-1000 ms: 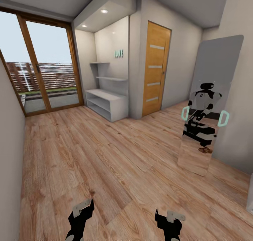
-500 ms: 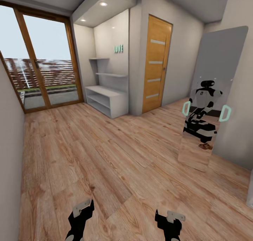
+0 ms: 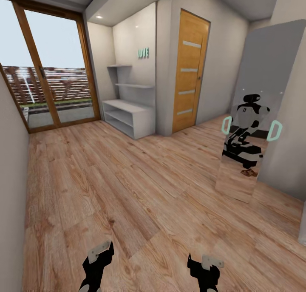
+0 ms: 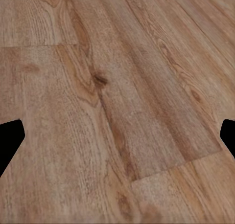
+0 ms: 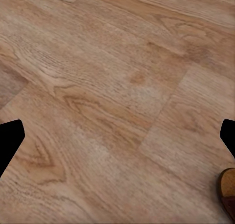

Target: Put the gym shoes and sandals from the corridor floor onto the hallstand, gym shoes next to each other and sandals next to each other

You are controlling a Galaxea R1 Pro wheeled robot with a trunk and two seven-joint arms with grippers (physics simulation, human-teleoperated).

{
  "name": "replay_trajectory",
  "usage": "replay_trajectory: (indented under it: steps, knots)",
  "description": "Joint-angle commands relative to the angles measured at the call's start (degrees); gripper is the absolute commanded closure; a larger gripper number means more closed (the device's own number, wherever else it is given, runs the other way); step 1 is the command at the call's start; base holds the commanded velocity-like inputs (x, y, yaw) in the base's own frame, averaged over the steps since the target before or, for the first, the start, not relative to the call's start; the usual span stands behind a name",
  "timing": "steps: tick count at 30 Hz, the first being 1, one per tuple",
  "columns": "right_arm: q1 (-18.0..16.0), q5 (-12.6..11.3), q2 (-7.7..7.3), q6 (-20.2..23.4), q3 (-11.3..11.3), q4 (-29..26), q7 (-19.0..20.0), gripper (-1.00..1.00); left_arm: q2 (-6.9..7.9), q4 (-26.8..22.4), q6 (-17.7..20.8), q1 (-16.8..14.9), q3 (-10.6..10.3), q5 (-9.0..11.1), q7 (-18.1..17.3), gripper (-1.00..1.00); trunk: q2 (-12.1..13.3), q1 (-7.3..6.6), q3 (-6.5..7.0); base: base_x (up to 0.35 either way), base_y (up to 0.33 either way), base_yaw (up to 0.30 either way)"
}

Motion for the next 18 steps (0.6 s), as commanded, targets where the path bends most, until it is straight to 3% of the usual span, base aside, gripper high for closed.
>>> replay_trajectory:
  steps: [1, 18]
  knots:
    - [0.00, 0.01, 0.02, -0.01, 0.02, -0.01, 0.00, -1.00, 0.00, 0.00, 0.00, 0.00, 0.00, -0.01, 0.00, -1.00, -0.42, 0.23, -0.23, 0.000, 0.000, 0.000]
    - [0.00, 0.01, 0.00, -0.03, 0.01, -0.02, 0.00, -1.00, 0.00, 0.00, -0.02, 0.00, -0.05, -0.01, 0.02, -1.00, -6.84, 3.74, -3.28, 0.000, 0.000, 0.000]
